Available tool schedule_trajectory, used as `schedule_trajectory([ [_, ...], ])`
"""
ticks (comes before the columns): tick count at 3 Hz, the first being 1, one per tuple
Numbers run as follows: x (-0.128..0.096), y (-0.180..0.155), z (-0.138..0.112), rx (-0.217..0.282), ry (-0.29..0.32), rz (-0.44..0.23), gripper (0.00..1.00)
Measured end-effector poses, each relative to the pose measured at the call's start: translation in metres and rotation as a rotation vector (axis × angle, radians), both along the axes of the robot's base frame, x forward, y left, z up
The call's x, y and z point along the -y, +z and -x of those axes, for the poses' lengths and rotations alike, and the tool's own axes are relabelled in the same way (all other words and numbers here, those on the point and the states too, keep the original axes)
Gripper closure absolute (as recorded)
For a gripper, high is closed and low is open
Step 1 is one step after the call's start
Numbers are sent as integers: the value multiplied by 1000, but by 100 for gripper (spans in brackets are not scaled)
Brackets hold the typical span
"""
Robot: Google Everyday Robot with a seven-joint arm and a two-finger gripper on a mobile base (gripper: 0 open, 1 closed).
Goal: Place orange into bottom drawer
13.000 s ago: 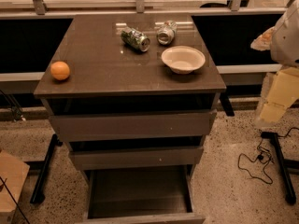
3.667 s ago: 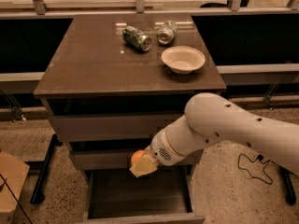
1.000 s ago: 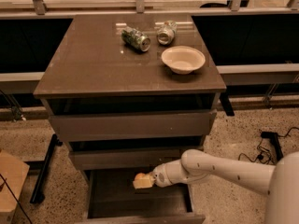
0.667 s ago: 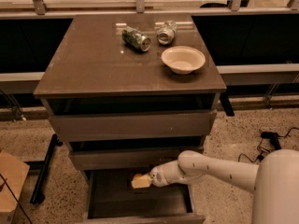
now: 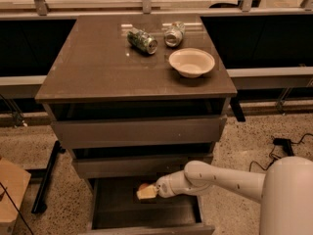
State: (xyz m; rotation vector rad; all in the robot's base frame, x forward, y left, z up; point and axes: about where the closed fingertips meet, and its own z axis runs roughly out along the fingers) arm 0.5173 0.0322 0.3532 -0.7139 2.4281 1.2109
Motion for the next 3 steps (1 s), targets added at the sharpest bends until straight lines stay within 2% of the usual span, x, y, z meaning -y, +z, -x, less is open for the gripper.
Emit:
schedule_trajectory([
  [1,-4,-27,-6,-15,-21,-44,100],
  [3,5,-99,-10,-107,-117,-100,100],
])
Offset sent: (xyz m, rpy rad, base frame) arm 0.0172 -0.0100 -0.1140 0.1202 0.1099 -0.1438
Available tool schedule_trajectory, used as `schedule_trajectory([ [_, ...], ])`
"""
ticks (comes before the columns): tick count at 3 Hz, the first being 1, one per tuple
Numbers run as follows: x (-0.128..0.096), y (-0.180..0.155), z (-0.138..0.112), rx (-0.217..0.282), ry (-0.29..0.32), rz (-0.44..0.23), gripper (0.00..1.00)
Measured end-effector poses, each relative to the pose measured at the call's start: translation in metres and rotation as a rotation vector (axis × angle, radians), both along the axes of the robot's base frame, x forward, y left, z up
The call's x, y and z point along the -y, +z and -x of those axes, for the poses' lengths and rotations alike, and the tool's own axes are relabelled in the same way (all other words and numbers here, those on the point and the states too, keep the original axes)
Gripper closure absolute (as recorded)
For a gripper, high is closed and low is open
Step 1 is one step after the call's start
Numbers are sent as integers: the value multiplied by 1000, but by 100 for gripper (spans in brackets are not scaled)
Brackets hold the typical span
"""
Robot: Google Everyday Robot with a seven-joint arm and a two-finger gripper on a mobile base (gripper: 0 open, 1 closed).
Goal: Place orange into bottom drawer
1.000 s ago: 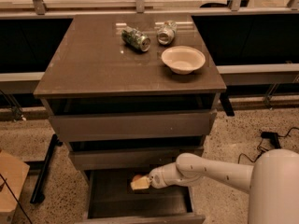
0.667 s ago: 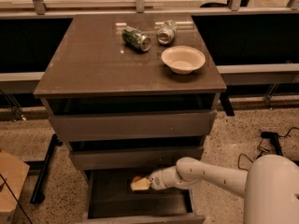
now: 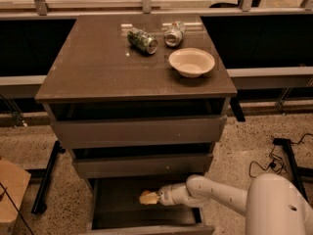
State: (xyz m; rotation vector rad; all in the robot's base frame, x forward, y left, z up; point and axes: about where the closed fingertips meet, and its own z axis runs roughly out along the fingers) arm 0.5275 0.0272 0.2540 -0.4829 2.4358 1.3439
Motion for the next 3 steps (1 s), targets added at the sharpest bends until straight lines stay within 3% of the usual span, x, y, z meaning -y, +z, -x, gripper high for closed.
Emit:
schedule_trajectory([
  [3,12,-62,11,-119,-74,-17,100],
])
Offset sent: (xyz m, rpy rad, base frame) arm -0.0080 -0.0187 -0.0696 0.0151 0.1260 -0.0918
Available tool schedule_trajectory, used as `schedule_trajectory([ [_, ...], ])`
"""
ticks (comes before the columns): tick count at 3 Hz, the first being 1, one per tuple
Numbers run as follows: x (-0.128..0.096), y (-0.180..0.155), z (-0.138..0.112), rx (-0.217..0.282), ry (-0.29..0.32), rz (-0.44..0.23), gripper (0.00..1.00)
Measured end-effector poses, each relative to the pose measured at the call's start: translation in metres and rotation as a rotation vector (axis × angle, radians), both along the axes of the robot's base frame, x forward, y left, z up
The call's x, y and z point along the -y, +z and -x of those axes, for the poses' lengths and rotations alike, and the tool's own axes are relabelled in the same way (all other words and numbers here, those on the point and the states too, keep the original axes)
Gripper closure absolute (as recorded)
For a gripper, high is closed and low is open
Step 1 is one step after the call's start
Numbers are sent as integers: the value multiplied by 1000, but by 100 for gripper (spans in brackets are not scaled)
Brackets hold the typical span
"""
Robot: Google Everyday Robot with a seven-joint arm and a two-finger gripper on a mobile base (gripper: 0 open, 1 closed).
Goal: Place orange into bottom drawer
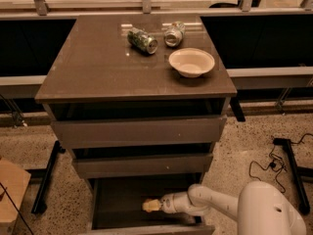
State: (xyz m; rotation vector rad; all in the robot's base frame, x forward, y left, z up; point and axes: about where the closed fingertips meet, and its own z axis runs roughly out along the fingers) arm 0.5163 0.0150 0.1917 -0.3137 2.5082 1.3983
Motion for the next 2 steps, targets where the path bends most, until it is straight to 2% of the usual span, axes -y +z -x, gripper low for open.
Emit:
schedule_trajectory([
  [2,-5,-24,7,-54,7,0,100],
])
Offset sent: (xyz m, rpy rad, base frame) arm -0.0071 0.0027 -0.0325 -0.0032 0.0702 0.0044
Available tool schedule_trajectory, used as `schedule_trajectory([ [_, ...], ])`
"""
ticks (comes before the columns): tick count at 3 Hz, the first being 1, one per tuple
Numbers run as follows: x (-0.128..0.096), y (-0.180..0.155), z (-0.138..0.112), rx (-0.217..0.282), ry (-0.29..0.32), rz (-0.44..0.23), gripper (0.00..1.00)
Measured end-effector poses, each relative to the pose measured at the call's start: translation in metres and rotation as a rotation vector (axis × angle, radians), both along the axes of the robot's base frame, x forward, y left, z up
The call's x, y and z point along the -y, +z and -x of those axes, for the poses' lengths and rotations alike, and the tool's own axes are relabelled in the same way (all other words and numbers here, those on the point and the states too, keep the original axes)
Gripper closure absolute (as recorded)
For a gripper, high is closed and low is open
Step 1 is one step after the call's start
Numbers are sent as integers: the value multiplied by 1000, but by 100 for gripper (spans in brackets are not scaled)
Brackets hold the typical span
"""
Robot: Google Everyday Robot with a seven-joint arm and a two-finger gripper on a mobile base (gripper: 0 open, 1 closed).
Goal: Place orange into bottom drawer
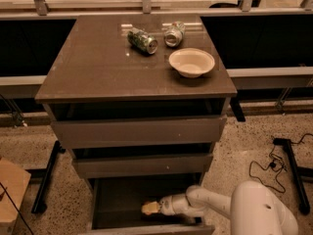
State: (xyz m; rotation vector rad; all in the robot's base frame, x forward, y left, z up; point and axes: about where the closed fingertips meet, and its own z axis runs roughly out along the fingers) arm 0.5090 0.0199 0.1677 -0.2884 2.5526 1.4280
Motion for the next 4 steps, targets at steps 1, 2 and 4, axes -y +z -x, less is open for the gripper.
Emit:
schedule_trajectory([
  [1,-4,-5,1,-12,9,3,100],
  [2,-5,-11,4,-25,5,13,82],
  [4,-9,-12,7,-30,10,11,35],
])
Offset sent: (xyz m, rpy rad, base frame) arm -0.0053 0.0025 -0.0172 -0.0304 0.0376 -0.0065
